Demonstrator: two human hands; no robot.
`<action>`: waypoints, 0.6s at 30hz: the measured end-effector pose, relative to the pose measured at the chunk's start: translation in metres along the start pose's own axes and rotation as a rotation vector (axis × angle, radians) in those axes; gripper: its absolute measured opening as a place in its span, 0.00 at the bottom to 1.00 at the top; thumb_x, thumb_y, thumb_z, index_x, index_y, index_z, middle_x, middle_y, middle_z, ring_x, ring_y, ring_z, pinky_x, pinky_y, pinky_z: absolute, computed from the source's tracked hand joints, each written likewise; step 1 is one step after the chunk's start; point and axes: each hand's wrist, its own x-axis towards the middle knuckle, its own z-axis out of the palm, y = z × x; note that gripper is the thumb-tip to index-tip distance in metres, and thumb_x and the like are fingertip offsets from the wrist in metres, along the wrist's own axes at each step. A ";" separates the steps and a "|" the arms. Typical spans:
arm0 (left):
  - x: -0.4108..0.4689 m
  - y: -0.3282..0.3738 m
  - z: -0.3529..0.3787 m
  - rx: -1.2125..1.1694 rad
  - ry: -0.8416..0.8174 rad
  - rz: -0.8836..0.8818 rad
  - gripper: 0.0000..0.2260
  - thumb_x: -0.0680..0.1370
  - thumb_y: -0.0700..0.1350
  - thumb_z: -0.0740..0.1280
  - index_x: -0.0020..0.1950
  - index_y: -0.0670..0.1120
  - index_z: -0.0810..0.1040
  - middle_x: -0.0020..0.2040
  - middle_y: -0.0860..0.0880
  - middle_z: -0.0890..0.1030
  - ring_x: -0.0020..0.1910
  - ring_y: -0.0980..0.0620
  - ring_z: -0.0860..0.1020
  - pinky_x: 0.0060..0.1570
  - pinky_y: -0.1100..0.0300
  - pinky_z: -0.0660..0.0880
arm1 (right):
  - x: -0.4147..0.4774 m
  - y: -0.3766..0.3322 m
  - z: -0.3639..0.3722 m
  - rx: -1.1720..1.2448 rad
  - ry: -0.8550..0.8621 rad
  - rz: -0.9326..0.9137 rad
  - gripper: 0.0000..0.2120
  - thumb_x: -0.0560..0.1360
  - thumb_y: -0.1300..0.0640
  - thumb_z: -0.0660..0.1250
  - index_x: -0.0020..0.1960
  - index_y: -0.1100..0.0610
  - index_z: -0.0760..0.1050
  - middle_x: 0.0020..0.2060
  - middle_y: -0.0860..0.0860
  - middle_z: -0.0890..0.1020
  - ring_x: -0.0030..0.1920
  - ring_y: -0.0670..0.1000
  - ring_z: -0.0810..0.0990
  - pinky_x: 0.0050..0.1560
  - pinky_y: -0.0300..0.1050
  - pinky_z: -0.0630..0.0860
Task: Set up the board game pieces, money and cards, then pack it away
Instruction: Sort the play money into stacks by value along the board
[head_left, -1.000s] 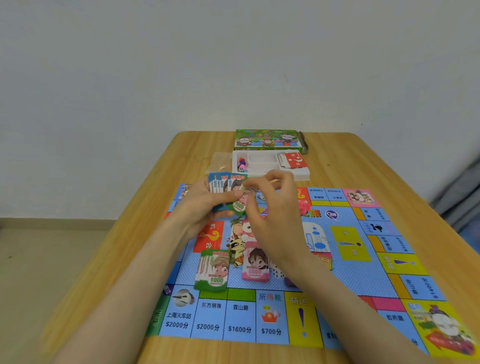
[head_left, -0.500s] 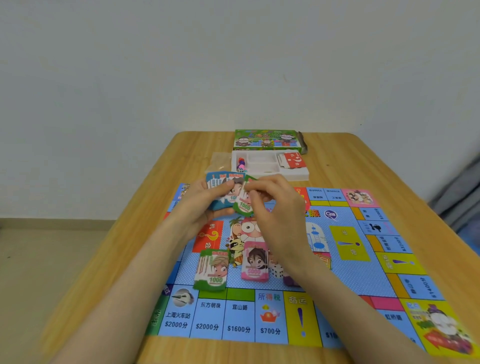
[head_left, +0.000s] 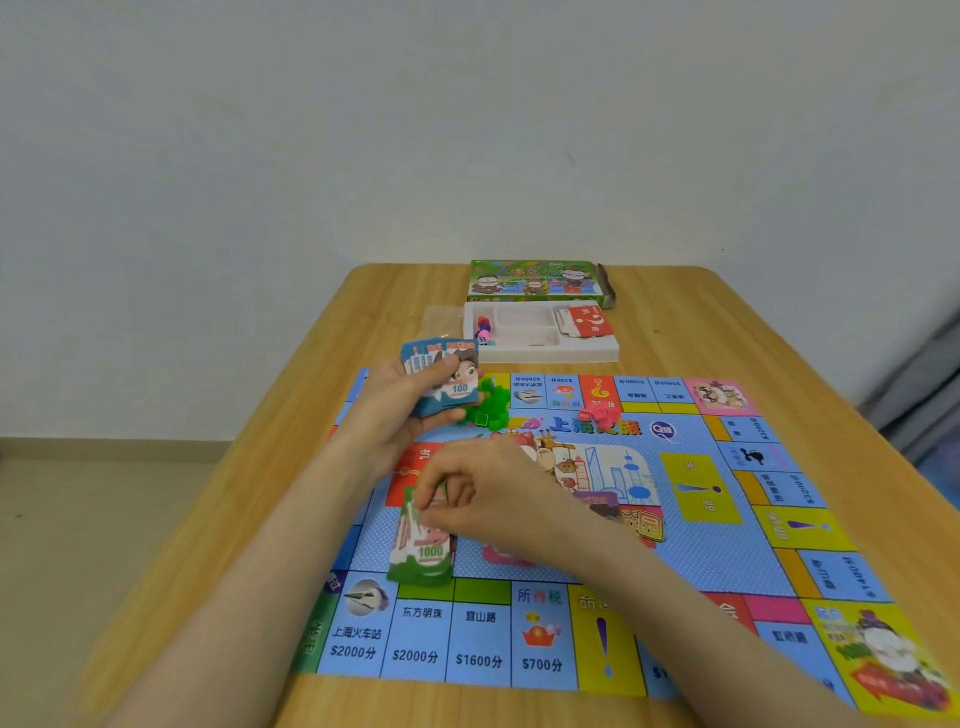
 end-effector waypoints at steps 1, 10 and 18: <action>0.000 0.000 0.000 0.000 -0.002 -0.002 0.05 0.79 0.39 0.64 0.52 0.43 0.77 0.38 0.49 0.85 0.35 0.53 0.84 0.28 0.66 0.77 | 0.000 0.002 0.001 -0.033 -0.004 -0.016 0.01 0.70 0.66 0.71 0.42 0.62 0.80 0.30 0.44 0.77 0.31 0.41 0.73 0.37 0.34 0.72; -0.002 -0.001 0.001 0.008 -0.009 -0.029 0.05 0.77 0.40 0.66 0.53 0.42 0.78 0.41 0.47 0.85 0.36 0.51 0.84 0.31 0.64 0.79 | -0.001 0.013 0.007 -0.245 0.085 -0.148 0.04 0.69 0.62 0.71 0.44 0.59 0.78 0.47 0.52 0.74 0.49 0.50 0.71 0.50 0.48 0.72; -0.005 0.000 0.009 0.075 -0.051 0.029 0.08 0.72 0.39 0.69 0.50 0.42 0.79 0.35 0.50 0.84 0.32 0.55 0.82 0.28 0.65 0.77 | 0.004 0.008 -0.014 0.005 0.726 -0.059 0.05 0.72 0.63 0.68 0.41 0.57 0.73 0.36 0.49 0.74 0.36 0.46 0.70 0.38 0.37 0.69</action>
